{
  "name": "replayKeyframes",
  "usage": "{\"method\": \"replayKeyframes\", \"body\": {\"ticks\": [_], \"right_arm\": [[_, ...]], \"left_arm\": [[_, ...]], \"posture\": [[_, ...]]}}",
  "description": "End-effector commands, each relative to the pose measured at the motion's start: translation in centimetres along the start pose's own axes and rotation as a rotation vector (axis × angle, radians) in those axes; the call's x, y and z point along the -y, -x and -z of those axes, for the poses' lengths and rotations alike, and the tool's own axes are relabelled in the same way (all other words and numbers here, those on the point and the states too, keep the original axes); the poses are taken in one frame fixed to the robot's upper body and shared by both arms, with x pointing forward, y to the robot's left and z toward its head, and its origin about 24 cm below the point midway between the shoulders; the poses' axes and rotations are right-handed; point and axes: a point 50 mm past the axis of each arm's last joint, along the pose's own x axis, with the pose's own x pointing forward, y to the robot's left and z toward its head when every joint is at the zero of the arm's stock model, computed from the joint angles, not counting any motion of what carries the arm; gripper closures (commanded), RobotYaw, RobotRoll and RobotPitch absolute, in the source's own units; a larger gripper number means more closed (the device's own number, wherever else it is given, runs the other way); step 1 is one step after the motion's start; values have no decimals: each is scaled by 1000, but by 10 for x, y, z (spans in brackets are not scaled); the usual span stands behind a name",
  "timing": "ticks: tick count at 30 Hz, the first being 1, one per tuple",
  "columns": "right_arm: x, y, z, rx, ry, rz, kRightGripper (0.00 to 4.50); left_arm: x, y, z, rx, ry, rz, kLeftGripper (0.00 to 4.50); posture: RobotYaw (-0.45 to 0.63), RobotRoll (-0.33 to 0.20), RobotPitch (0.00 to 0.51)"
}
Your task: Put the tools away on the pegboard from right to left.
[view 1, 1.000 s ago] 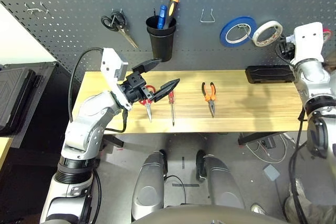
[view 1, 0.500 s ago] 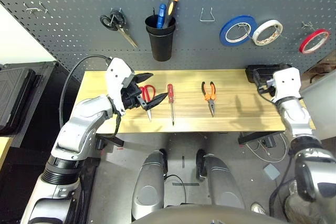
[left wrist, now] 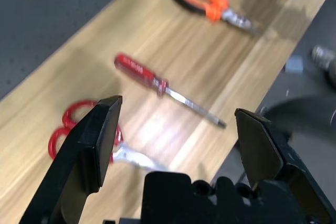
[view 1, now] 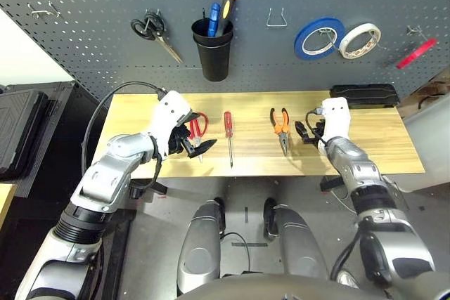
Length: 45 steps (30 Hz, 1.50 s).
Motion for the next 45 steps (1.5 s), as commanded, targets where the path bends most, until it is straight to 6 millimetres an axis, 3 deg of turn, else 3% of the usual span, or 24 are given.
{"method": "replayKeyframes", "body": {"ticks": [1,7,13,22,26,30,39,45], "right_arm": [[-8,-7,4,-109,-42,15,61],[-27,-20,-7,-196,-48,37,61],[-45,-29,-4,-297,-75,72,61],[-42,-33,6,-340,-59,152,61],[-38,-33,9,-324,-42,161,950],[-37,-34,10,-286,23,140,2406],[-33,-36,3,-183,191,100,2433],[-21,-25,-4,40,386,-6,2433]], "left_arm": [[1,-3,9,-61,0,8,0],[1,-5,9,-70,-12,7,0],[0,-6,8,-75,-10,4,0],[-3,-7,7,-87,-8,-21,0],[-3,-8,6,-86,-7,-25,0],[-3,-9,5,-82,-5,-31,0],[-2,-10,3,-55,-1,-42,0],[-1,-5,-10,79,27,-52,0]], "posture": [[241,0,260],[251,0,272],[259,0,282],[275,0,294],[280,0,299],[282,0,302],[283,0,304],[285,0,300]]}}
